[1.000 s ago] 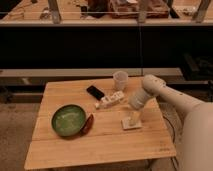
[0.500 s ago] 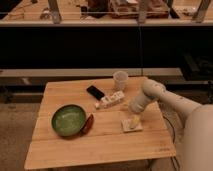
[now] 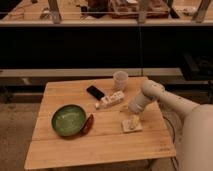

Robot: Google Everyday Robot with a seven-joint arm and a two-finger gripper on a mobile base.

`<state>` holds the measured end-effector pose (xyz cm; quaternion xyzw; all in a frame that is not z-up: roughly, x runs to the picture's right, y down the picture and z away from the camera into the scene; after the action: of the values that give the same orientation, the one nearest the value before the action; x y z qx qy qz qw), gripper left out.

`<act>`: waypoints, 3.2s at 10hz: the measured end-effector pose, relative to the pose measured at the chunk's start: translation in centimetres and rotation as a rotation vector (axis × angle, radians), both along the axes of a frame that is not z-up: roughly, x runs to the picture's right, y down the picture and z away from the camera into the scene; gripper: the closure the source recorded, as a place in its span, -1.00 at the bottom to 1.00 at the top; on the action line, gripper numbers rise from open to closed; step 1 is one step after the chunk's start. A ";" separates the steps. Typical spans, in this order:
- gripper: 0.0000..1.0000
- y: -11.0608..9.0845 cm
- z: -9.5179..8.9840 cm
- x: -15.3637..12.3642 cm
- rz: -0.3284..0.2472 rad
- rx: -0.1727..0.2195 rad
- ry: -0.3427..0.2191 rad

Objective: Place the white sponge in the ceramic bowl

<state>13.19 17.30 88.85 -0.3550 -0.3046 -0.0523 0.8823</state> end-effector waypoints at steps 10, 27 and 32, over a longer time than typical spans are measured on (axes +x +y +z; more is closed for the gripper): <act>0.60 -0.7 -0.6 0.5 -0.002 -0.001 0.000; 0.60 -10.3 -9.2 -10.8 -0.073 0.157 -0.167; 0.60 -10.8 -11.1 -22.7 -0.165 0.200 -0.291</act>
<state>-9.53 6.49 77.78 -0.2781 -0.3921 -0.2052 0.8525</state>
